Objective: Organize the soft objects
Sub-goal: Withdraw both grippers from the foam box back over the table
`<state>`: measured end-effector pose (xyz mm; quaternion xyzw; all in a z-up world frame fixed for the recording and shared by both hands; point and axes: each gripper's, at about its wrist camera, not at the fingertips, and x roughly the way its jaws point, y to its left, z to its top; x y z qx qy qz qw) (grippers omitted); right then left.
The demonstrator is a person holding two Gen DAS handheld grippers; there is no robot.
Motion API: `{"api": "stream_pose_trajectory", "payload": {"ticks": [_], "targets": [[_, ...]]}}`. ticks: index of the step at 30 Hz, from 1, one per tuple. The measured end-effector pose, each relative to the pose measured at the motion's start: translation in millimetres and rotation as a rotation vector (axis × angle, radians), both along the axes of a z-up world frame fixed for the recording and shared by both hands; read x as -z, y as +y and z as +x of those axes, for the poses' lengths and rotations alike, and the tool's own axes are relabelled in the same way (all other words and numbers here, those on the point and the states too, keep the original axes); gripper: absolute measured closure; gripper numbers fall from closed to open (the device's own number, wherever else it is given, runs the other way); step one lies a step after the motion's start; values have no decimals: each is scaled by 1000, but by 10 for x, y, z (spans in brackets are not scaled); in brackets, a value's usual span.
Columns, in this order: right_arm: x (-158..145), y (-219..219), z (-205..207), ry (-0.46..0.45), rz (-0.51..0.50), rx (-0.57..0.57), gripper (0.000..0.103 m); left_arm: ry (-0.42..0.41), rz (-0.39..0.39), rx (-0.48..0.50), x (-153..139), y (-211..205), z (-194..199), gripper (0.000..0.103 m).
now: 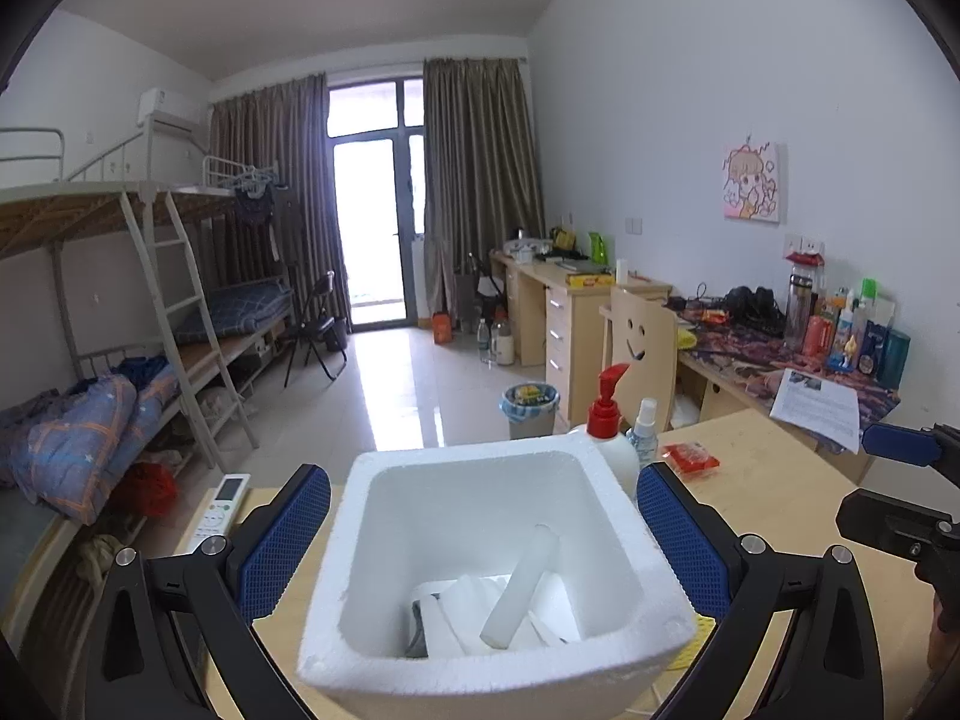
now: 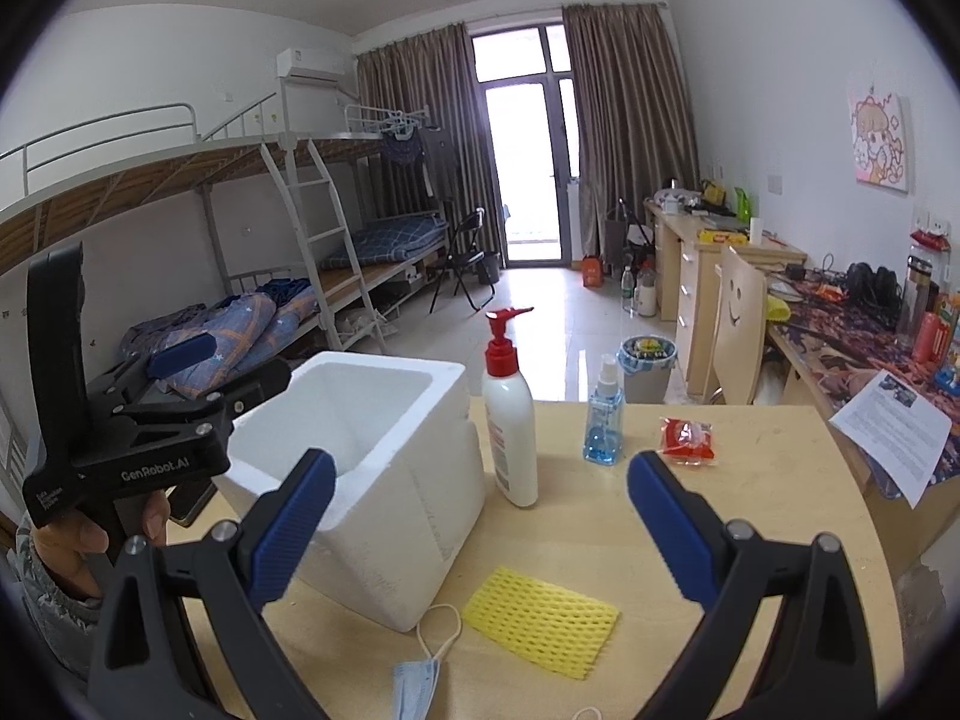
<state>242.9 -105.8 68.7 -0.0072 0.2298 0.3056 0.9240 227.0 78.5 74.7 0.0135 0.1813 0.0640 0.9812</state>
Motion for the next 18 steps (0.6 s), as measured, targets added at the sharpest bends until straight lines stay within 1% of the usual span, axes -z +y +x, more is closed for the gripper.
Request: {"api": "stream_pose_trajectory", "payload": {"ticks": [4, 7, 18], "targets": [[-69, -40, -148, -24, 7, 0, 3, -28, -1, -13, -98, -21, -192, 1], [-116, -62, -267, -40, 10, 3, 3, -49, 13, -15, -161, -61, -357, 1], [-247, -125, -752, -99, 4, 9, 3, -93, 30, -1, -279, -182, -832, 1]]}}
